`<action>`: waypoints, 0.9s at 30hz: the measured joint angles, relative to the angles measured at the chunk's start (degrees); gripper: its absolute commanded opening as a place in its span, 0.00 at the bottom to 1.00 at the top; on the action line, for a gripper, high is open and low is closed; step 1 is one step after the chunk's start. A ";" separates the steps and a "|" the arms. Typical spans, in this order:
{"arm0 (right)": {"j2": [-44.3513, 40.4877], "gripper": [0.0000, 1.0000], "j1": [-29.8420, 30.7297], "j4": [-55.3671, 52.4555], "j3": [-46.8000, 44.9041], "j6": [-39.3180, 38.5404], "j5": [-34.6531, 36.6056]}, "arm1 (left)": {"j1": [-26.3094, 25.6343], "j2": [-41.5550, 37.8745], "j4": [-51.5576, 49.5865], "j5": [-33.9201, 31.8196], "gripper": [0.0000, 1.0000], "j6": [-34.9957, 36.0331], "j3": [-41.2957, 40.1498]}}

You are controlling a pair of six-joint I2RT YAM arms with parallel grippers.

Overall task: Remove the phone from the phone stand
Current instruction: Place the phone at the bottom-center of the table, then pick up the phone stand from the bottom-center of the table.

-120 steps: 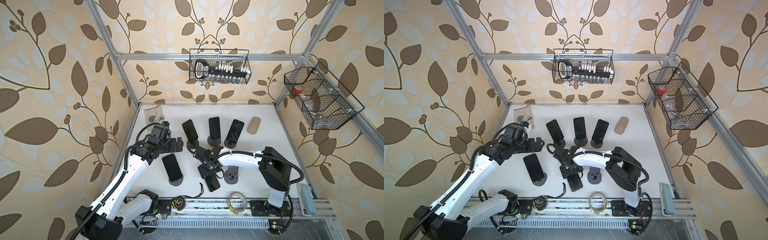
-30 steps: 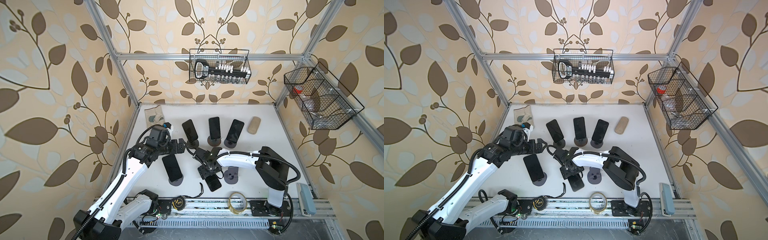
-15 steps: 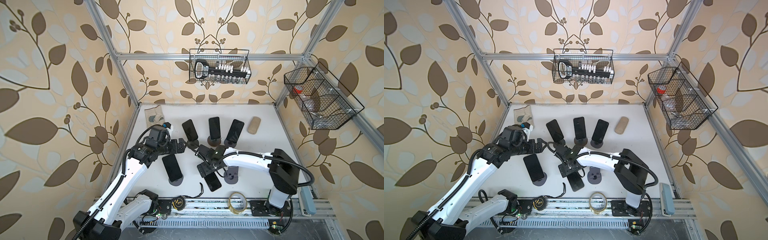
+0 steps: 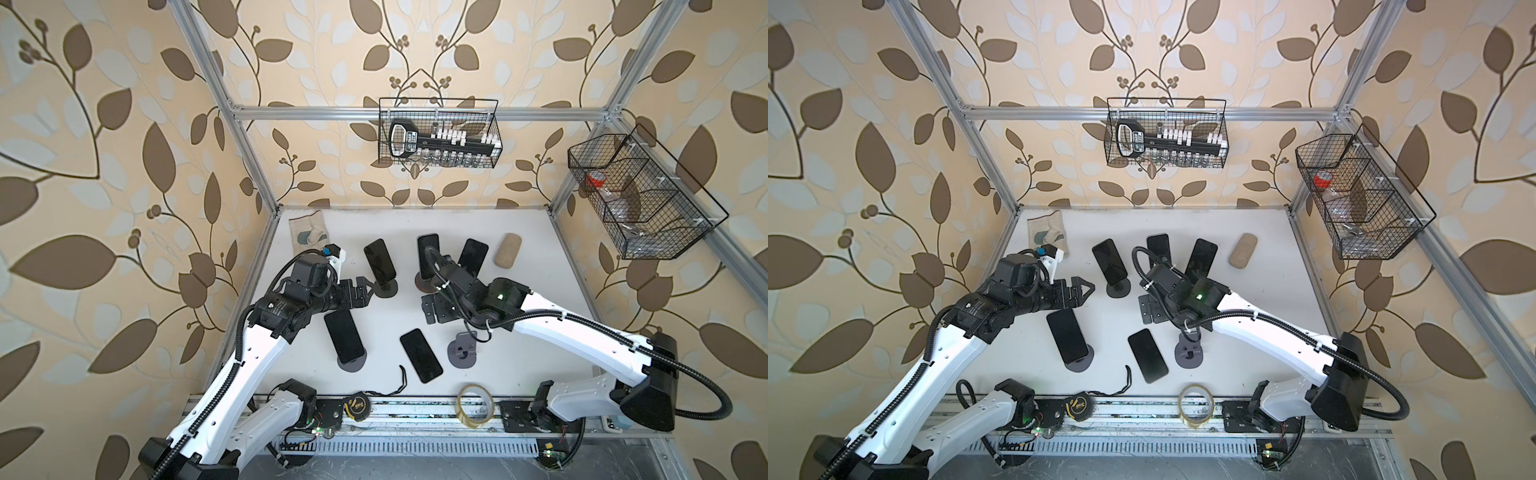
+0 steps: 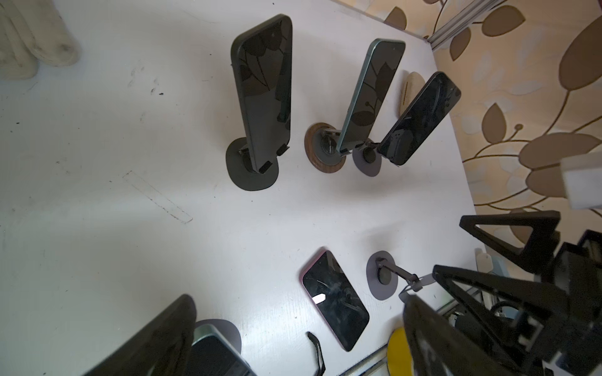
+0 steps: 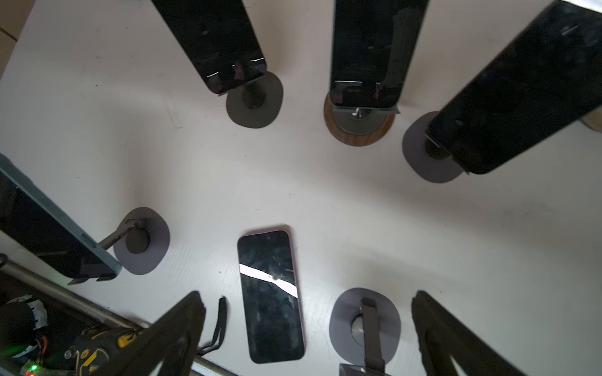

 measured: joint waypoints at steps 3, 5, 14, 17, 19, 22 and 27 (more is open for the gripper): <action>-1.55 1.00 -1.25 -2.16 -2.89 0.94 0.57 | 0.00 -0.07 1.92 2.25 0.99 -1.49 -1.66; -1.66 1.00 -1.27 -3.91 -4.63 1.60 1.18 | 0.00 -0.07 3.48 3.87 0.99 -2.62 -3.48; -8.24 0.99 -0.79 -6.69 -12.98 2.16 2.69 | 0.00 -0.37 5.44 6.78 0.99 -7.58 -7.87; -12.52 0.98 0.81 -3.72 -16.65 2.82 3.56 | 0.00 -1.01 5.53 6.80 0.99 -8.22 -7.91; -14.60 0.98 1.95 -1.88 -18.69 3.91 4.46 | 0.00 -1.53 5.51 6.75 0.99 -8.46 -7.91; -16.74 0.98 4.37 1.20 -21.31 7.13 7.17 | 0.00 -1.97 5.33 6.58 0.99 -8.46 -7.89; -19.74 0.96 11.17 5.40 -27.80 15.45 15.23 | 0.00 -2.01 4.74 5.27 0.99 -8.35 -7.89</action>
